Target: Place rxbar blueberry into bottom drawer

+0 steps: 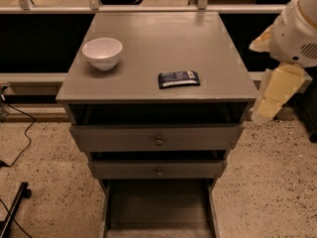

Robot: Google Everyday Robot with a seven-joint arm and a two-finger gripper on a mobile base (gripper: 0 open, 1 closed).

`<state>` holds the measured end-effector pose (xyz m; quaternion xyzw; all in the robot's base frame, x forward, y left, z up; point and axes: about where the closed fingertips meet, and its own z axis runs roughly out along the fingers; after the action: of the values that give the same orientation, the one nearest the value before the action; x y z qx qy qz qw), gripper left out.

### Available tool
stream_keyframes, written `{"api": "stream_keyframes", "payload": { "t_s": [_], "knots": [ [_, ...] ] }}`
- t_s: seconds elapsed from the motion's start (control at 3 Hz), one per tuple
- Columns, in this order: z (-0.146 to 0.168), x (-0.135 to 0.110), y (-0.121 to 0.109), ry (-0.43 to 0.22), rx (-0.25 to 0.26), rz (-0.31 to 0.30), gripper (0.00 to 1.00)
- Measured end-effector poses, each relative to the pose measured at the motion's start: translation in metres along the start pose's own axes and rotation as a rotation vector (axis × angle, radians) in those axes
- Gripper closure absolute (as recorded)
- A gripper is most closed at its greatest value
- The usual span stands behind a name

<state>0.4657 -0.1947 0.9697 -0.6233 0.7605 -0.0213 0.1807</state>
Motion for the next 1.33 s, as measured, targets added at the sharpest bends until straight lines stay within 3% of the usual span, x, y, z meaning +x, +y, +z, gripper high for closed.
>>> {"api": "stream_keyframes", "payload": {
  "t_s": [0.33, 0.67, 1.0, 1.33],
  "knots": [
    [0.043, -0.058, -0.039, -0.056, -0.049, -0.113, 0.0],
    [0.08, -0.103, -0.063, -0.076, -0.105, -0.18, 0.0],
    [0.12, -0.132, -0.082, -0.061, -0.137, -0.226, 0.0],
    [0.17, -0.13, -0.1, -0.007, -0.188, -0.222, 0.0]
  ]
}}
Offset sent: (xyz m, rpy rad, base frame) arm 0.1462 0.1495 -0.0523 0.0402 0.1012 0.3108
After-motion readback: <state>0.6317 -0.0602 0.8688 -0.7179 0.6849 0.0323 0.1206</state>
